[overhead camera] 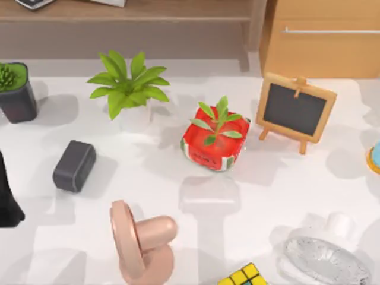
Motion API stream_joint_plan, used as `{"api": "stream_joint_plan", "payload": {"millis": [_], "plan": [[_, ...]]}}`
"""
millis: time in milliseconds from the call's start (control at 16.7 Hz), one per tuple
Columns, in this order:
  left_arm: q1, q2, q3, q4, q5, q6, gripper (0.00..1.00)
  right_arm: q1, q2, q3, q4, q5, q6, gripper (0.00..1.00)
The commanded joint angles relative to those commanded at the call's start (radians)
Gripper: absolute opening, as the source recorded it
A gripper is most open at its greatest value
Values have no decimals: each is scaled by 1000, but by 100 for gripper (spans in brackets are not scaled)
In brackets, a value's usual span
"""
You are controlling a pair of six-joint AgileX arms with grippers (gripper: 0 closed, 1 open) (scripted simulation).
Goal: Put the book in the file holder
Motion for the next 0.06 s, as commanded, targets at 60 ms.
{"api": "stream_joint_plan", "payload": {"millis": [60], "plan": [[0,0,0,0,0,0,100,0,0,0,0,0,0,100]]}}
